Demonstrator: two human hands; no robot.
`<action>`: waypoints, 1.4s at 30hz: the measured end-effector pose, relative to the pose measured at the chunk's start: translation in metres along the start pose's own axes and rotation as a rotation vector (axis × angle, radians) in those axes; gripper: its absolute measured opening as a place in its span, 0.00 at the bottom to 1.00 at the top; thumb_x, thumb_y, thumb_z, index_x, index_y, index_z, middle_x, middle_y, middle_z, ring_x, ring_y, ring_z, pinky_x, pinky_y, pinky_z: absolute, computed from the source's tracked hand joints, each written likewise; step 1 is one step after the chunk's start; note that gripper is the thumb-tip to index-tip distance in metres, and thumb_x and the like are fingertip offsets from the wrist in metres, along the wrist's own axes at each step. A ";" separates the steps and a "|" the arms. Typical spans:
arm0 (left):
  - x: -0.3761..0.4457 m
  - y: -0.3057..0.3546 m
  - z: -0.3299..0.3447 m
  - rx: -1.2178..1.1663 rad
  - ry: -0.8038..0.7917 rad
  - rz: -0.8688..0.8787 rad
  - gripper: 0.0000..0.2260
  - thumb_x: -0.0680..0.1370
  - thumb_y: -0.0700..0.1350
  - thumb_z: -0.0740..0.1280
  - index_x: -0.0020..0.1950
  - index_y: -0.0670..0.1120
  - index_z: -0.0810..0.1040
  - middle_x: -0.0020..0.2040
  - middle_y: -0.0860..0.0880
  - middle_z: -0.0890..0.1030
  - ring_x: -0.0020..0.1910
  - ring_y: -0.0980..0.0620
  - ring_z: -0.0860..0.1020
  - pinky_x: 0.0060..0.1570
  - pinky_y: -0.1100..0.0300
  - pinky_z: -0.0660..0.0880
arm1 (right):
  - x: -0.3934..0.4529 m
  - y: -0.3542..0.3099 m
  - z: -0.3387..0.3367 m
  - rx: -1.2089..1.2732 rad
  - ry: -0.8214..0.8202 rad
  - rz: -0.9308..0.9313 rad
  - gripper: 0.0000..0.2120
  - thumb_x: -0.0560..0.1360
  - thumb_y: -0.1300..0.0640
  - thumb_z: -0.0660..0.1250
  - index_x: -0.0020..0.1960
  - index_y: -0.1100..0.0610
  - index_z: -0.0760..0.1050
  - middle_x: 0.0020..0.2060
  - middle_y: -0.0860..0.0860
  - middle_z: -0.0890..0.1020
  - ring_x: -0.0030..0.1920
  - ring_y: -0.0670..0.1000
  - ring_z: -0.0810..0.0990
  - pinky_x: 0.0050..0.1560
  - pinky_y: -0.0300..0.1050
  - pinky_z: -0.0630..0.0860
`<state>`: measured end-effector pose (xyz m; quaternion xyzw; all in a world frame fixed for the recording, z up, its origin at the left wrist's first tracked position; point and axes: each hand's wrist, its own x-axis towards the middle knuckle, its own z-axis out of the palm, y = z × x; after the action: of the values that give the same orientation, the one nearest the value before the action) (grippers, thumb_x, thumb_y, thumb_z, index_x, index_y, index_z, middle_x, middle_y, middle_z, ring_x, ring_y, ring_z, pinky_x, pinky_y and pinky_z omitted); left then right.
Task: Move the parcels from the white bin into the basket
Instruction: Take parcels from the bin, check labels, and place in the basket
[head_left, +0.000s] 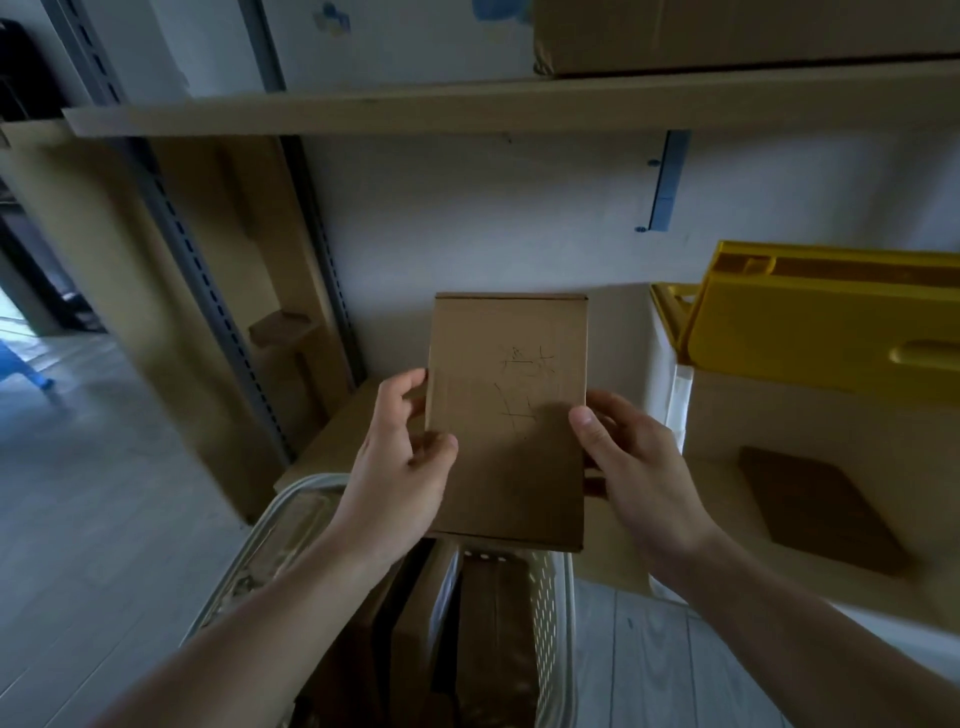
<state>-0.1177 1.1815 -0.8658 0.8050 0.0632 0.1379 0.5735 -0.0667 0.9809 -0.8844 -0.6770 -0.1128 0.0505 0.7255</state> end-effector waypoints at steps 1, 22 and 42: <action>0.000 0.000 0.000 -0.007 -0.002 0.001 0.23 0.84 0.41 0.64 0.71 0.63 0.62 0.57 0.65 0.73 0.49 0.73 0.79 0.41 0.74 0.76 | 0.001 0.001 0.001 -0.015 0.014 -0.014 0.13 0.83 0.53 0.63 0.66 0.51 0.77 0.49 0.45 0.88 0.52 0.45 0.86 0.47 0.41 0.84; -0.001 0.002 -0.008 -0.267 0.111 -0.091 0.15 0.77 0.33 0.71 0.60 0.49 0.81 0.53 0.52 0.85 0.55 0.55 0.84 0.46 0.62 0.81 | -0.004 -0.010 -0.013 0.046 0.137 -0.050 0.10 0.79 0.68 0.68 0.52 0.55 0.83 0.45 0.52 0.89 0.49 0.56 0.88 0.49 0.52 0.85; 0.004 0.003 -0.011 -0.311 0.062 0.015 0.21 0.76 0.38 0.70 0.65 0.57 0.76 0.56 0.52 0.86 0.60 0.52 0.83 0.59 0.54 0.79 | -0.003 -0.010 -0.020 0.214 0.034 -0.054 0.17 0.77 0.72 0.66 0.61 0.55 0.79 0.56 0.52 0.86 0.61 0.55 0.84 0.57 0.49 0.81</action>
<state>-0.1176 1.1911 -0.8593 0.7021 0.0527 0.1752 0.6881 -0.0663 0.9600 -0.8757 -0.5933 -0.1127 0.0315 0.7964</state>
